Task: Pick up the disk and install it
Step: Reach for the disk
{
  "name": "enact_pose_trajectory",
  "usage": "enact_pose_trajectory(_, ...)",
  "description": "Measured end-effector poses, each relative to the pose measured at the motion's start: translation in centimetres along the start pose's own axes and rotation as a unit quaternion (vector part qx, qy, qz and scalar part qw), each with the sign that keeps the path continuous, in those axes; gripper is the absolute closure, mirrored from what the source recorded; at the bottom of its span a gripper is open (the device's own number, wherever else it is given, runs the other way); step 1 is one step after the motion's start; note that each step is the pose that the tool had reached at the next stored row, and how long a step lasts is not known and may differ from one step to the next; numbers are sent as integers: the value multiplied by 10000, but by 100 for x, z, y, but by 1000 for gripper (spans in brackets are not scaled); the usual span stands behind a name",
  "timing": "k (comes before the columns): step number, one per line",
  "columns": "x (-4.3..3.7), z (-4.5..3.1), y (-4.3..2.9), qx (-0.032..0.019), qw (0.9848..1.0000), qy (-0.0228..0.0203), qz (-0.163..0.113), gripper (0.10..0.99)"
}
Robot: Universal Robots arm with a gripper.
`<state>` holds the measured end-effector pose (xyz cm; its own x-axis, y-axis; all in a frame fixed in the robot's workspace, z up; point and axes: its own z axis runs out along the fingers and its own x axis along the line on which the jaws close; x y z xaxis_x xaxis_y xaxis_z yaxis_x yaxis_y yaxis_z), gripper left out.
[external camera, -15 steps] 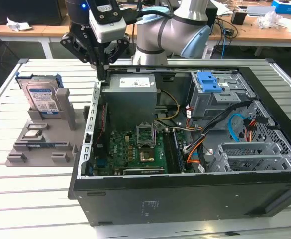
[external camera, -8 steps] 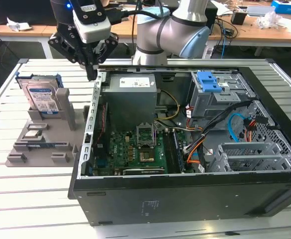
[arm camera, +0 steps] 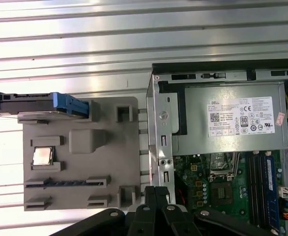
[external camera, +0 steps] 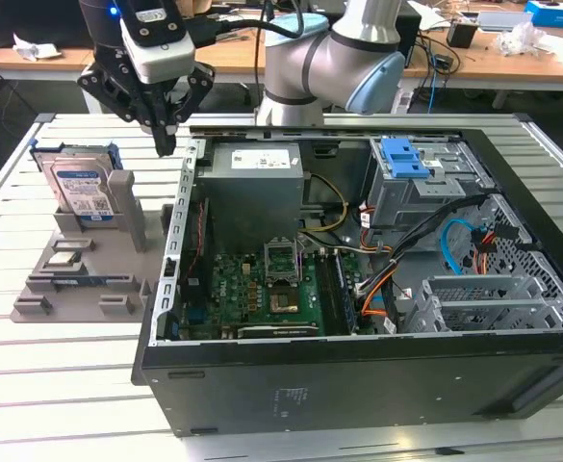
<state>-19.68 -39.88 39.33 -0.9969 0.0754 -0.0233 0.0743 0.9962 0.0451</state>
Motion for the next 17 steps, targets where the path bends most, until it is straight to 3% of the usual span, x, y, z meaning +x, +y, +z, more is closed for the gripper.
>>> enact_pose_trajectory(10, 209, -5, -16, 0, 10000, 0, 0, 980)
enact_pose_trajectory(17, 414, -11, -31, 0, 10000, 0, 0, 980)
